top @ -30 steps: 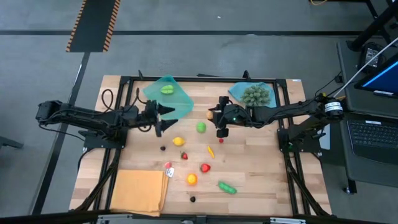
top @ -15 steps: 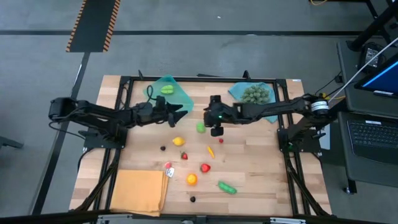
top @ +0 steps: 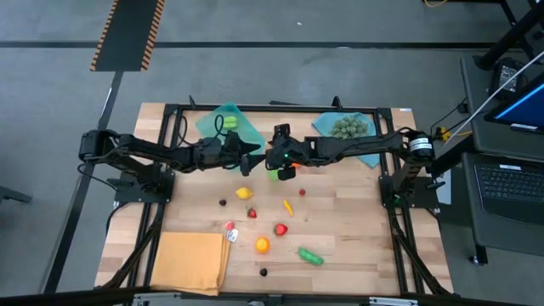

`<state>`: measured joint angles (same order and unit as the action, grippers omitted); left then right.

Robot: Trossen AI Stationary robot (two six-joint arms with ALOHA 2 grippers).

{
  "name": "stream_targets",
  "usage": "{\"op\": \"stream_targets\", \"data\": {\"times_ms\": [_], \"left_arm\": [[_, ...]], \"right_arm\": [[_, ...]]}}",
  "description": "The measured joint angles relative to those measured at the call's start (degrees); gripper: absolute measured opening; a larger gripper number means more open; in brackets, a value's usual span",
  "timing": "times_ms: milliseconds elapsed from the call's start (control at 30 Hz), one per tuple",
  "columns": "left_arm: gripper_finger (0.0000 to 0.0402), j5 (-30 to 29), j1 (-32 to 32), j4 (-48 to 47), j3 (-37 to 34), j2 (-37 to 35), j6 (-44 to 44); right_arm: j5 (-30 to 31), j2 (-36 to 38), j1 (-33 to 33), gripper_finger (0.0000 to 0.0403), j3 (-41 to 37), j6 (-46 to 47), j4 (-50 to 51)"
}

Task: Pick and placing Produce into tupperware
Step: Put the brown potato into the blue bin

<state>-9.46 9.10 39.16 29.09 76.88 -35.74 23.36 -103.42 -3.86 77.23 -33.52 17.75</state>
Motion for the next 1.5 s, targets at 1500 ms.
{"op": "stream_targets", "data": {"times_ms": [1500], "left_arm": [[0.0316, -3.0, 0.0, 0.2, 0.0, 0.0, -4.6]], "right_arm": [[-4.6, -0.5, 1.5, 0.0198, -0.1, -5.4, -12.4]]}}
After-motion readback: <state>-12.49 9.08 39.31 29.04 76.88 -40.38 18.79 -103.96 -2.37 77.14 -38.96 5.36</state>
